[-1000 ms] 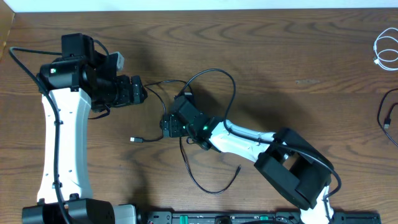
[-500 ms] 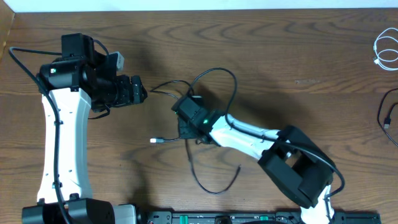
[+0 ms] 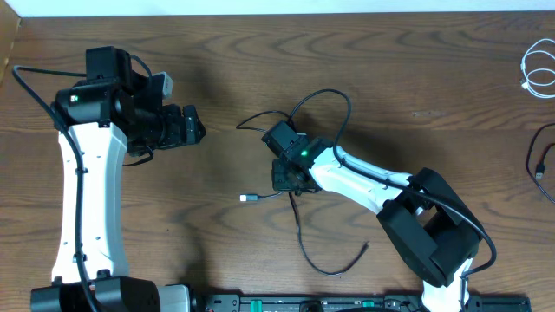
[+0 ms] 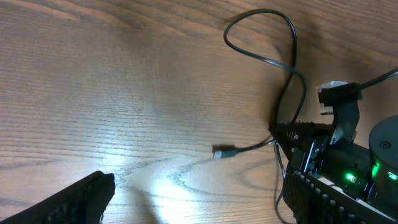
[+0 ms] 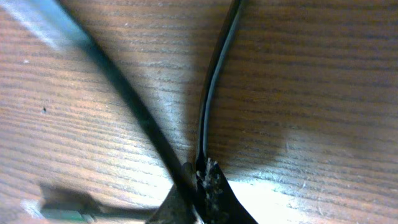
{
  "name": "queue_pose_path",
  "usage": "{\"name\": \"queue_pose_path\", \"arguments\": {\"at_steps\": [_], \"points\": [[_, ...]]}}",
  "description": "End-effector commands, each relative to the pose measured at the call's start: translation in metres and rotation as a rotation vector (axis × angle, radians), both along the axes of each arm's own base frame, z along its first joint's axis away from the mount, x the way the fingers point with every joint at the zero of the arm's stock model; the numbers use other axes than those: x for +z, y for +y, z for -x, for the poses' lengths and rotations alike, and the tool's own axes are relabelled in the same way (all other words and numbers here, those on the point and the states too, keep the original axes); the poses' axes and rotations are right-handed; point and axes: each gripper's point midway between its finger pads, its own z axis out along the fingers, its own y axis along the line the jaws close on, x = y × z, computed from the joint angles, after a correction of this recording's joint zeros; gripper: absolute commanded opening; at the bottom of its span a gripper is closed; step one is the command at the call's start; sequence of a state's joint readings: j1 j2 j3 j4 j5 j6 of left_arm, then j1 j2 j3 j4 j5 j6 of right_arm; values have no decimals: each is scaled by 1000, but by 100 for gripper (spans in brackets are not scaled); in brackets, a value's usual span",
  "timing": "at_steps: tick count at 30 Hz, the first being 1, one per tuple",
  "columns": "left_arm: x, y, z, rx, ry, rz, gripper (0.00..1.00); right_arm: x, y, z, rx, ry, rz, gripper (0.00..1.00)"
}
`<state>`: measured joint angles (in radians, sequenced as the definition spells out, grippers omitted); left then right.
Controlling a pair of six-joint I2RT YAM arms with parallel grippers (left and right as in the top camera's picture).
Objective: Untangle cables
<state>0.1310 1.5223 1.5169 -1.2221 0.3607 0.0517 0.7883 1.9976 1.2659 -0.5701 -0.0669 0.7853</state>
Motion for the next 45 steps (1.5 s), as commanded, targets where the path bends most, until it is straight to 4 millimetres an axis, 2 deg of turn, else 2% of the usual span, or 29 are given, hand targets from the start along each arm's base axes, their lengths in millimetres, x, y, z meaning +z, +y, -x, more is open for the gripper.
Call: {"name": "queue_pose_path", "arguments": {"at_steps": [1, 4, 7, 11, 14, 16, 18, 20, 21, 24, 25, 27, 31, 34, 36, 37, 39, 41, 43, 45], "points": [[3, 0, 0, 7, -10, 4, 91, -36, -23, 17, -4, 70, 98, 1], [3, 0, -1, 7, -11, 4, 91, -19, -18, 0, 67, 28, 82, 1], [3, 0, -1, 7, -11, 4, 91, 17, -20, -19, 137, 4, 37, 1], [3, 0, -1, 7, -14, 4, 91, 75, -40, -45, 202, -53, -8, 1], [4, 1, -3, 7, -20, 3, 91, 104, -62, -62, 207, -107, -6, 1], [4, 1, -3, 7, -21, 3, 91, 124, -92, -79, 169, -158, 2, 1], [4, 1, -3, 7, -21, 4, 91, 134, -119, -92, 108, -185, 12, 1], [4, 1, -3, 12, -19, 5, 91, 140, -146, -103, 54, -201, 19, 1], [4, 0, -3, 14, -19, 6, 91, 141, -152, -106, 41, -205, 21, 1], [4, 0, -3, 14, -19, 6, 91, 144, -194, -123, -27, -226, 41, 1], [4, 0, -3, 14, -19, 6, 91, 149, -223, -136, -92, -257, 67, 1], [4, 0, -3, 14, -20, 6, 91, 162, -249, -150, -157, -301, 77, 1], [5, 1, -5, 14, -30, 5, 91, 215, -301, -185, -282, -462, 94, 1], [5, 1, -7, 31, -34, 10, 91, 279, -349, -205, -378, -633, 187, 1], [6, -1, -8, 27, -38, 21, 91, 317, -376, -209, -434, -727, 264, 1], [6, -1, -9, 26, -41, 23, 91, 349, -395, -210, -469, -805, 320, 1], [6, -1, -9, 26, -42, 22, 91, 389, -418, -209, -500, -904, 386, 1], [7, -1, -9, 26, -45, 22, 91, 413, -432, -206, -511, -964, 433, 1], [7, -1, -10, 25, -47, 22, 91, 430, -455, -202, -559, -1010, 491, 1], [7, -1, -10, 25, -47, 22, 91, 425, -465, -201, -568, -994, 494, 1]]}}
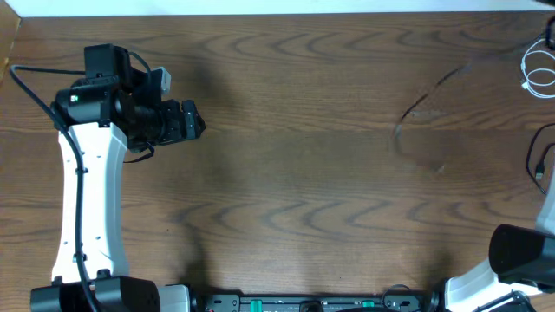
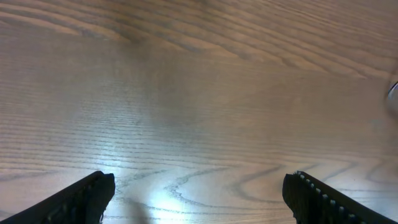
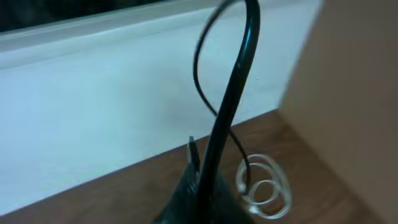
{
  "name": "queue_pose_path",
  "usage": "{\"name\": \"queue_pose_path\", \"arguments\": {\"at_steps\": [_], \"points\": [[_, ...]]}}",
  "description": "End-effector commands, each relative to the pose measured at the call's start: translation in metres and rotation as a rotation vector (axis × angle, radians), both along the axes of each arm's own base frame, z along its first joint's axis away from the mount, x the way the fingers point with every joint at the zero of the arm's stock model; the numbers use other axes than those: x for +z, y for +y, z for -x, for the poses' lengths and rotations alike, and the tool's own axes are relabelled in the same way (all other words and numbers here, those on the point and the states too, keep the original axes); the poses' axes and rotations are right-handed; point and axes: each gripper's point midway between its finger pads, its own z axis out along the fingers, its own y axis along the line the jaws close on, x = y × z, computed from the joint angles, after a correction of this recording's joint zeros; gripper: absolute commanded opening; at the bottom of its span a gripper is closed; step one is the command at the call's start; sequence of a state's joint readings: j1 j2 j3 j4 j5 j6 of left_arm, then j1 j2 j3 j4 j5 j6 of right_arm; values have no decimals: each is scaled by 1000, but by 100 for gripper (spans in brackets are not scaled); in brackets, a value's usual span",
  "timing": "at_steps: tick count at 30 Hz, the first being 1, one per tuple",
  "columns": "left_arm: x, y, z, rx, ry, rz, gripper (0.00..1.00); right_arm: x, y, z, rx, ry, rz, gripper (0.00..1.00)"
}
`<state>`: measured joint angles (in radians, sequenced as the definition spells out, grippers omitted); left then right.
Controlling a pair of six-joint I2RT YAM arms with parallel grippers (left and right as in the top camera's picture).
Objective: Untangle cables
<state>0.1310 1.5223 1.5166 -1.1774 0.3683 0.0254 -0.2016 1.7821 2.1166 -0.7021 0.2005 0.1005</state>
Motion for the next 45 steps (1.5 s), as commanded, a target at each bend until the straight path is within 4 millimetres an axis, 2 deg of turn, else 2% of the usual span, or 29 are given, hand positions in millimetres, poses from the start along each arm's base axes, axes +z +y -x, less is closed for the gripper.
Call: {"name": "queue_pose_path", "arguments": {"at_steps": [1, 3, 4, 6, 8, 9, 10, 15, 24, 25, 26, 27, 28, 31, 33, 34, 36, 38, 39, 40, 43, 44, 45], "points": [[4, -1, 0, 3, -9, 13, 91, -11, -24, 9, -45, 66, 39, 1], [4, -1, 0, 3, -9, 13, 91, -35, -21, 10, -29, 142, -2, 1], [4, -1, 0, 9, -10, 14, 91, -62, -20, 12, -44, 221, -56, 1], [4, -1, -1, 24, -9, 20, 91, -92, -18, 15, -55, 312, -105, 1], [4, -1, -1, 24, -9, 20, 91, -140, -18, 15, -73, 445, -162, 1], [4, -1, -1, 24, -8, 19, 91, -150, -18, 14, -79, 469, -175, 1], [4, -1, -1, 24, -8, 19, 91, -174, -18, 14, -92, 528, -205, 1], [4, -1, -1, 24, -8, 19, 91, -224, -10, 20, -92, 682, -256, 1], [4, -1, -1, 24, -9, 19, 91, -301, 30, 66, -46, 1045, -311, 1], [4, -1, -1, 24, -8, 19, 91, -307, 31, 67, -46, 1059, -313, 12], [4, -1, -1, 24, -8, 19, 91, -315, 31, 69, -46, 1072, -318, 50], [4, -1, -1, 24, -8, 19, 91, -320, 32, 70, -42, 1077, -323, 68], [4, -1, -1, 24, -8, 19, 91, -320, 33, 70, -36, 1079, -327, 75], [4, -1, -1, 24, -8, 19, 91, -320, 53, 65, 109, 1078, -376, 82], [4, -1, -1, 24, -8, 19, 91, -317, 80, 61, 296, 1058, -447, 83], [4, -1, -1, 24, -8, 19, 91, -312, 103, 58, 455, 1031, -503, 84], [4, -1, -1, 24, -8, 20, 91, -303, 129, 57, 624, 986, -578, 84], [4, -1, -1, 24, -8, 20, 91, -294, 144, 56, 709, 944, -637, 84], [4, -1, -1, 24, -8, 20, 91, -284, 153, 55, 758, 901, -674, 83], [4, -1, -1, 23, -8, 19, 91, -279, 155, 54, 768, 886, -680, 83], [4, -1, -1, 23, -9, 19, 92, -248, 156, 56, 774, 818, -656, 82], [4, -1, -1, 23, -9, 19, 91, -241, 153, 59, 749, 812, -648, 82], [4, -1, -1, 23, -9, 19, 91, -234, 142, 68, 625, 848, -616, 78]]}}
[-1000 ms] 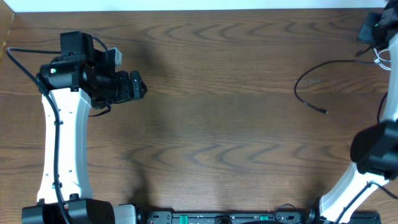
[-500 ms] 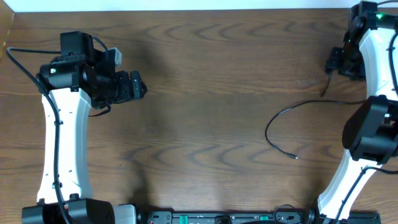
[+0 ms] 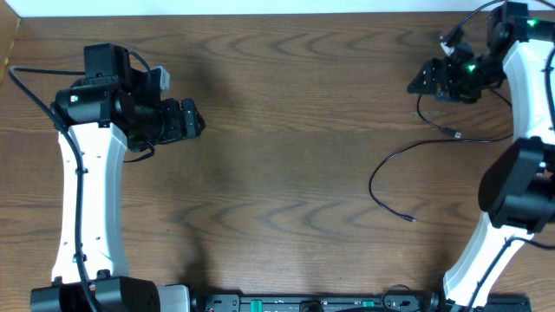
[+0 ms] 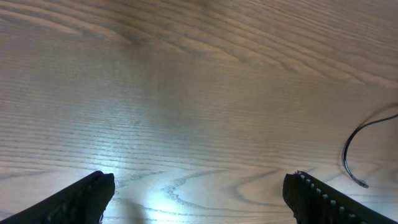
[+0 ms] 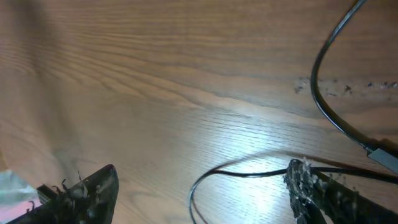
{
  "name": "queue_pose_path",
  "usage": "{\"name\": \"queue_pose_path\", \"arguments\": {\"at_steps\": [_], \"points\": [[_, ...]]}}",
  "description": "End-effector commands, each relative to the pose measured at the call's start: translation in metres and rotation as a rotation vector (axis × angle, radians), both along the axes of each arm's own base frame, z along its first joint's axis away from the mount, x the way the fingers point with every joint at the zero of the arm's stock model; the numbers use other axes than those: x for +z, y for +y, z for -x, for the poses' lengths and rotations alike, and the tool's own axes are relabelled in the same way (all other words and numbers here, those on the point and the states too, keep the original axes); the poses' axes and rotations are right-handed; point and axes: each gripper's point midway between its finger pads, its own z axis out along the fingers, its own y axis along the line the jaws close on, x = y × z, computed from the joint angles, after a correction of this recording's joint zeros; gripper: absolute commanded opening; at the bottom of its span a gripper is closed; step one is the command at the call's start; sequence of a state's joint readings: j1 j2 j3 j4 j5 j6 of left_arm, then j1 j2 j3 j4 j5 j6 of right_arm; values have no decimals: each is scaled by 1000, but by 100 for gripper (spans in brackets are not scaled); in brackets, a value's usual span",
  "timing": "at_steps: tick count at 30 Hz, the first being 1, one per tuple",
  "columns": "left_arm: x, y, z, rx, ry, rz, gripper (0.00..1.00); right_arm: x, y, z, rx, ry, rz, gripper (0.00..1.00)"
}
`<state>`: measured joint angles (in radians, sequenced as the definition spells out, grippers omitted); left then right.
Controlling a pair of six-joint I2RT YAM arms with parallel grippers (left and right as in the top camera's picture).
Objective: Untangle cables
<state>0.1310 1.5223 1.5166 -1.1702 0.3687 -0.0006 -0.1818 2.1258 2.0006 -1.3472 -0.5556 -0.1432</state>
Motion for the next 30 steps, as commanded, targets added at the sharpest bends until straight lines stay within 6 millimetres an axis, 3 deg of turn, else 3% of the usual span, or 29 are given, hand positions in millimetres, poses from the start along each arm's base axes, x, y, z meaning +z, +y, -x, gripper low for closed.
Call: {"name": "queue_pose_path", "arguments": {"at_steps": [1, 4, 7, 9, 14, 23, 30], "points": [[3, -1, 1, 0, -8, 11, 91, 38, -11, 17, -113, -4, 99, 74], [3, -1, 0, 0, -9, 11, 91, 29, -17, 28, -207, 92, 217, 71], [3, -1, 0, 0, -9, 11, 91, 12, -1, 36, -217, 155, 278, 70], [3, -1, 0, 0, -9, 11, 92, -7, 12, 42, -220, 197, 291, 71], [3, -1, 0, -1, -10, 10, 92, -54, 24, 60, -259, 296, 298, 71], [4, -1, -1, -1, -17, 9, 92, -125, 8, 88, -443, 394, 386, 66], [4, -1, -1, -1, -16, 9, 91, -155, 8, 85, -520, 352, 361, 52]]}}
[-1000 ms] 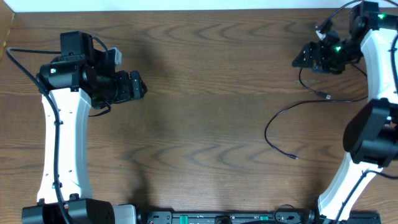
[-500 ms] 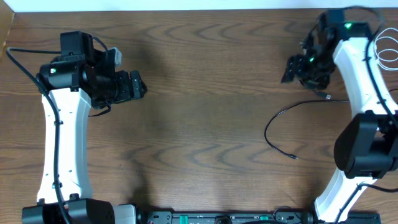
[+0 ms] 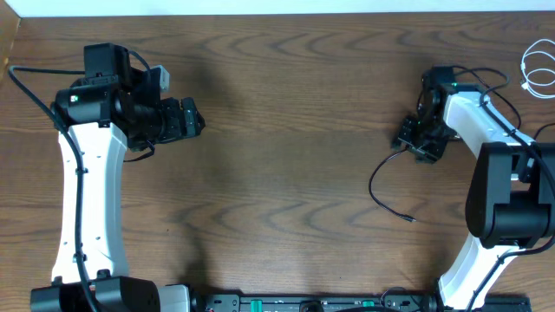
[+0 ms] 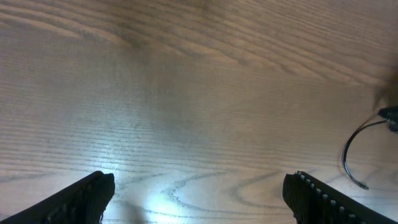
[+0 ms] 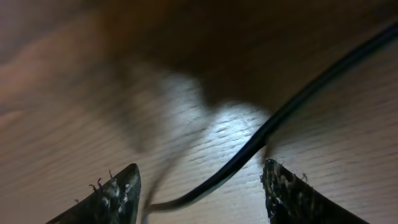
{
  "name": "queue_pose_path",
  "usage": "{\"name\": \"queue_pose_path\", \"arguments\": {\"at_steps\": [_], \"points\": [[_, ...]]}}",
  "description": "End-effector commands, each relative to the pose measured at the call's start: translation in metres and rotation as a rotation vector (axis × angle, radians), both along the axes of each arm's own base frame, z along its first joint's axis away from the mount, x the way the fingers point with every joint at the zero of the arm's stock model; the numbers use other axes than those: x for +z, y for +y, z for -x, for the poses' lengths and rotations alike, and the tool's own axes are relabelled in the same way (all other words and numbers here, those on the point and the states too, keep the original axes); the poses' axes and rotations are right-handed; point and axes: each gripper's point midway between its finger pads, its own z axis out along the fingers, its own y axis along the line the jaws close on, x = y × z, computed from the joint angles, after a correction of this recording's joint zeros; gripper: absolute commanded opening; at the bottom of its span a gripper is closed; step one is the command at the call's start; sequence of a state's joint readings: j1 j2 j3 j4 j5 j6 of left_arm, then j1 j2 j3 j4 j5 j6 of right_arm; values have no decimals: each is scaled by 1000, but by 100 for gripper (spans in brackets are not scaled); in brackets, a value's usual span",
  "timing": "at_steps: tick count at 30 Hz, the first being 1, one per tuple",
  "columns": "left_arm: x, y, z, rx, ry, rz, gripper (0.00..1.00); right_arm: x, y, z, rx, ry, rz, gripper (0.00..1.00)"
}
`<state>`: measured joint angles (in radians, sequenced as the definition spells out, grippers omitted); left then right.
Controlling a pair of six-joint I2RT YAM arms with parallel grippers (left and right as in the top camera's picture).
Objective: Untangle cables
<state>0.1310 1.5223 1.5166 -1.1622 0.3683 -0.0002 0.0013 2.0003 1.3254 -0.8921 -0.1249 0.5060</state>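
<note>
A thin black cable [image 3: 375, 186] lies at the right of the wooden table, curving from beside my right gripper down to a free end near the front. In the overhead view my right gripper [image 3: 419, 139] is low over the cable's upper end. The right wrist view shows that gripper [image 5: 202, 190] open, with the cable [image 5: 280, 118] running diagonally between its fingers. My left gripper [image 3: 192, 121] hangs open at the far left, well away. In the left wrist view, this gripper [image 4: 202, 199] holds nothing, and the cable [image 4: 346, 158] shows far off at the right.
A coiled white cable [image 3: 539, 69] lies at the far right back corner. Another black cable [image 3: 542, 143] runs along the right edge. The table's back edge meets a white wall.
My right gripper has moved from the far right back of the table down and left, and now sits open over the black cable's upper end. The left arm has not moved.
My right gripper was shut on the black cable in the middle of the table. Then it held the cable up near the back wall at the right. Then it stood open with the cable lying on the right side. Now it straddles that cable.
</note>
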Motion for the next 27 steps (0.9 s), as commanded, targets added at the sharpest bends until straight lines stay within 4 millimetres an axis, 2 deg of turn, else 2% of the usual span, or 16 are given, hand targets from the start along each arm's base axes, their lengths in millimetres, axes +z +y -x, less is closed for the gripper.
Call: {"name": "queue_pose_path", "arguments": {"at_steps": [1, 2, 5, 7, 8, 11, 12, 15, 17, 20, 23, 27], "points": [[3, -1, 1, 0, -8, 11, 92, -12, -3, 4, -62, 1, 18, 51], [3, -1, 1, 0, -8, 11, 91, -14, -3, 4, -62, -5, 17, 47], [3, -1, 1, 0, -8, 11, 91, -17, -3, 1, -62, -22, 17, 26], [3, -1, 0, 0, -9, 11, 91, -16, -3, -6, -42, -51, 15, 4], [3, -1, 1, 0, -8, 11, 91, -14, -4, -8, -39, -58, 12, 1], [3, -1, 1, 0, -7, 11, 91, 2, 1, -26, -18, -112, -69, 1], [3, -1, 1, 0, -7, 11, 91, 16, 4, -39, -6, -154, -127, 1], [3, -1, 1, 0, -7, 11, 92, 51, 1, -59, -4, -237, -206, 1], [3, -1, 1, 0, -7, 11, 91, 84, -5, -72, -2, -316, -270, 1], [3, -1, 1, 0, -8, 11, 92, 120, -14, -81, 6, -412, -331, 1], [3, -1, 0, 0, -9, 11, 91, 166, -30, -87, 36, -553, -366, 1], [4, -1, -2, 0, -18, 10, 91, 223, -43, -90, 194, -791, -364, 1]]}}
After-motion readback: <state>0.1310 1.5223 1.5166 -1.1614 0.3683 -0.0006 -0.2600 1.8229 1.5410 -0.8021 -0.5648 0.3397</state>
